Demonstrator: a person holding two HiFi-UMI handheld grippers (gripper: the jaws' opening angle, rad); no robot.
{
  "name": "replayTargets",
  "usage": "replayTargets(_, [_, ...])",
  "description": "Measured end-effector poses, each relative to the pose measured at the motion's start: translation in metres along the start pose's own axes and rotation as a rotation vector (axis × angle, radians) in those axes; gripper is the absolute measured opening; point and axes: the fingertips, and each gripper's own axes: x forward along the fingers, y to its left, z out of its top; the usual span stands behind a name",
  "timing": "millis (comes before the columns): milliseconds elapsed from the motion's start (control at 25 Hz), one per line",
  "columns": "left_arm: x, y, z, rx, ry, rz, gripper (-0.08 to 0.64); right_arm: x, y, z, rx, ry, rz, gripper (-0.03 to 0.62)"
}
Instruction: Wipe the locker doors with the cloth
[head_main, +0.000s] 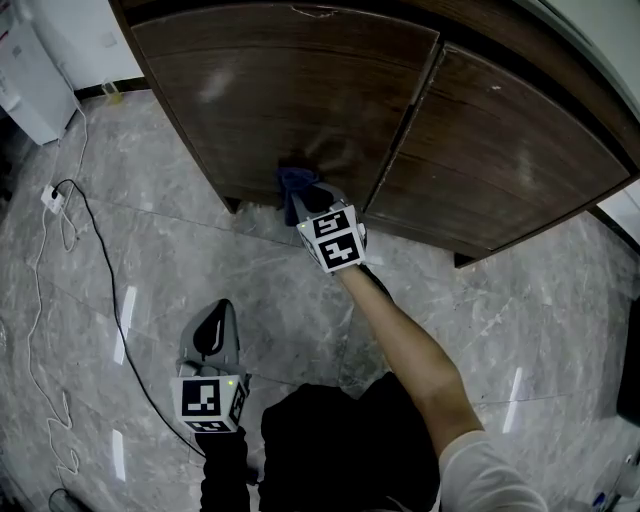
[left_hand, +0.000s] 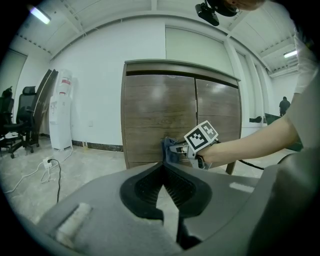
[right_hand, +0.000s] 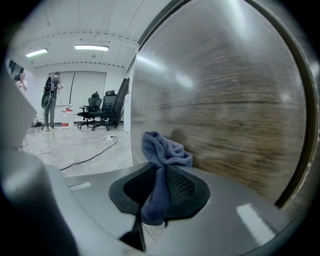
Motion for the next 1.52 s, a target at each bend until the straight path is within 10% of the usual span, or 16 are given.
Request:
replayTargets(520, [0.004,0.007,-0.006,-0.006,0.015,0.008,0.002,0.013,0.007,-0.017,0.041,0.039,0.022,0.064])
replayTargets(1520, [-0.002,-0.002,0.015,-0.004,-0.019,-0.006,0.002,-0.083,0.002,0.26,-0.102,-0.38,0.007,0.063])
